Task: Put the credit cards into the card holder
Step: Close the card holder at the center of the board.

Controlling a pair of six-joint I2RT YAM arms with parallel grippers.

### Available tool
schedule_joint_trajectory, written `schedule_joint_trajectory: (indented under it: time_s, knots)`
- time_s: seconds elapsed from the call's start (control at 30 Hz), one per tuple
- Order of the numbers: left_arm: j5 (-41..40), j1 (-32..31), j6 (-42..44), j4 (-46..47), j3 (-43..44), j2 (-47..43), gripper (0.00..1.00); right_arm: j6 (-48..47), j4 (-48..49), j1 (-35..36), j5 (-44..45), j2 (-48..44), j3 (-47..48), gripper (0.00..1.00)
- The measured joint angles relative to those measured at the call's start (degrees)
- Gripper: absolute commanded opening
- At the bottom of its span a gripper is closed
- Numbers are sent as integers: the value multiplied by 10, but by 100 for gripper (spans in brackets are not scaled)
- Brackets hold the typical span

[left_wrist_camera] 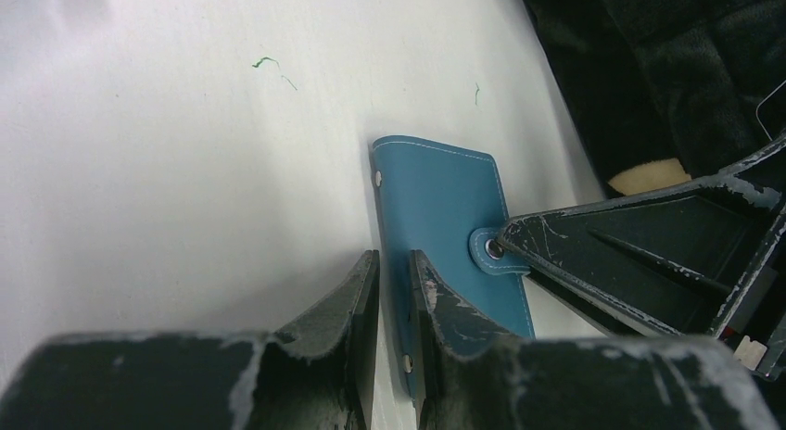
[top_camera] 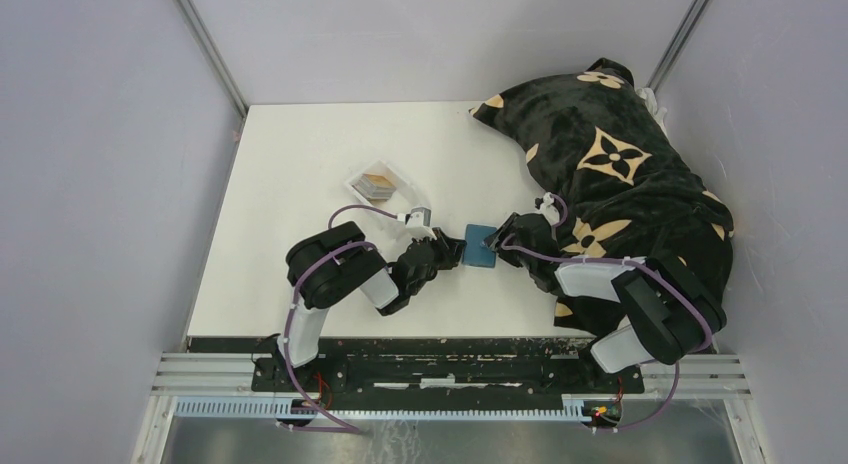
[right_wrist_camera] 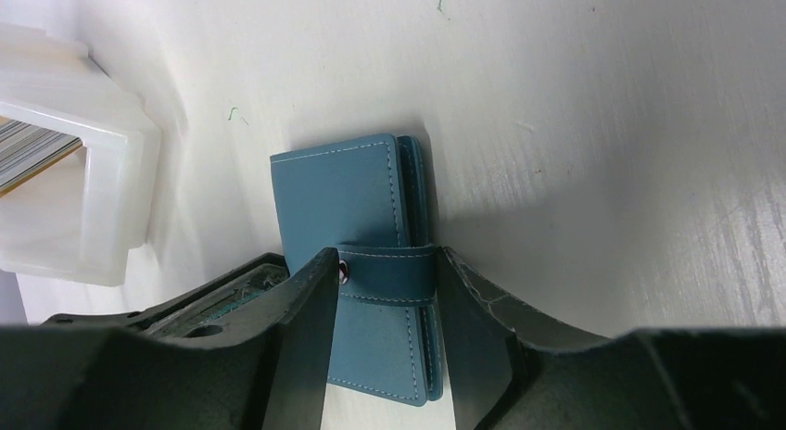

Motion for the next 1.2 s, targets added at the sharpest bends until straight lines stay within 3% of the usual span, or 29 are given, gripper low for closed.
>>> schedule_joint_trajectory:
  time_s: [1.2]
  knots:
    - [0, 0, 0, 16, 3, 11, 24, -11, 25, 25, 49, 8, -9, 47]
